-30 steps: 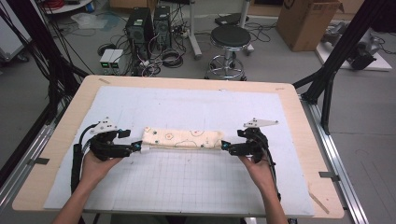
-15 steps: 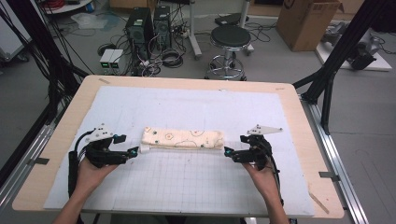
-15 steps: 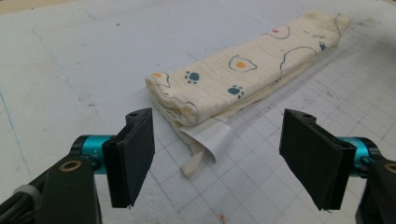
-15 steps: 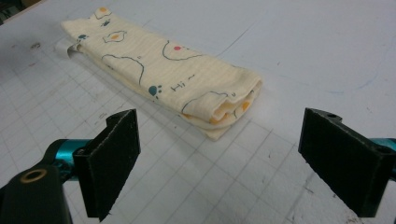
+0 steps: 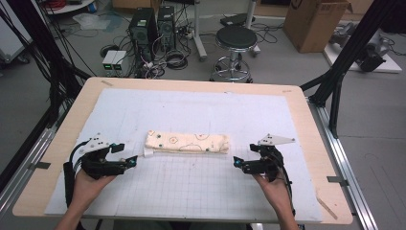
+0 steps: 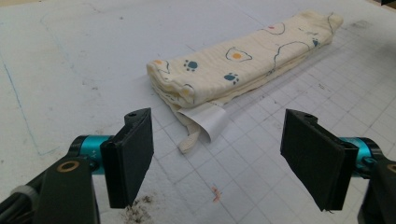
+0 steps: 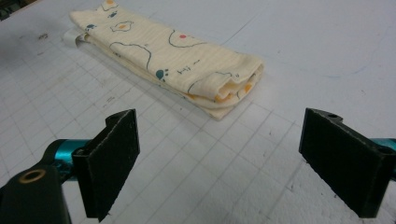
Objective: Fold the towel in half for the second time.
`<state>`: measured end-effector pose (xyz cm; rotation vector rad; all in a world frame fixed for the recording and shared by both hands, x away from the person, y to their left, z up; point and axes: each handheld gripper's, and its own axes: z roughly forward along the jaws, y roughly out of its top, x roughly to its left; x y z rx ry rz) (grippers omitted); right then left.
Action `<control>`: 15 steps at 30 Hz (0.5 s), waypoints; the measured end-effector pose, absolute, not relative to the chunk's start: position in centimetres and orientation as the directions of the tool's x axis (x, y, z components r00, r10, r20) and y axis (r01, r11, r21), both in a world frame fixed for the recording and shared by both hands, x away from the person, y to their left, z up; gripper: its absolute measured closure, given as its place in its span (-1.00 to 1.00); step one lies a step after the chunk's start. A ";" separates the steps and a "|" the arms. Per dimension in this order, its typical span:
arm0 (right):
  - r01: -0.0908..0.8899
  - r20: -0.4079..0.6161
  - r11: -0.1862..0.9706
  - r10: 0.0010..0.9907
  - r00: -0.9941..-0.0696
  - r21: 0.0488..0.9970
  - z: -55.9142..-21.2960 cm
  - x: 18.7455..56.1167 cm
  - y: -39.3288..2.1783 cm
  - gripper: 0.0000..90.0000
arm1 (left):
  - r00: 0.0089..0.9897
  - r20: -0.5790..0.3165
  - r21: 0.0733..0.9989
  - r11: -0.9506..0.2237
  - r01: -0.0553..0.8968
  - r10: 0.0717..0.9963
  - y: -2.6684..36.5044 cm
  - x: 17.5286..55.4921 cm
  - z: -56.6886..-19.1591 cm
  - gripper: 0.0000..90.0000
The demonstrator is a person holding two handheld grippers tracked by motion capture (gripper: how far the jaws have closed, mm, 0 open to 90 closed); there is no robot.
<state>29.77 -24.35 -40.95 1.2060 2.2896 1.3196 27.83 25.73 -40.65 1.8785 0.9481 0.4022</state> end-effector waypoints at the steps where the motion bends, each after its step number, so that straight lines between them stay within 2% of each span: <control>1: 0.535 0.183 0.254 0.752 -0.633 0.806 -41.0 29.6 -24.5 -0.74 | 0.641 -0.117 0.867 -0.236 0.438 0.759 25.8 27.7 -40.6 -0.42; 15: 0.537 0.180 0.225 0.779 -0.600 0.813 -41.8 27.7 -26.8 -0.75 | 0.627 -0.104 0.874 -0.230 0.428 0.772 26.5 26.0 -40.8 -0.46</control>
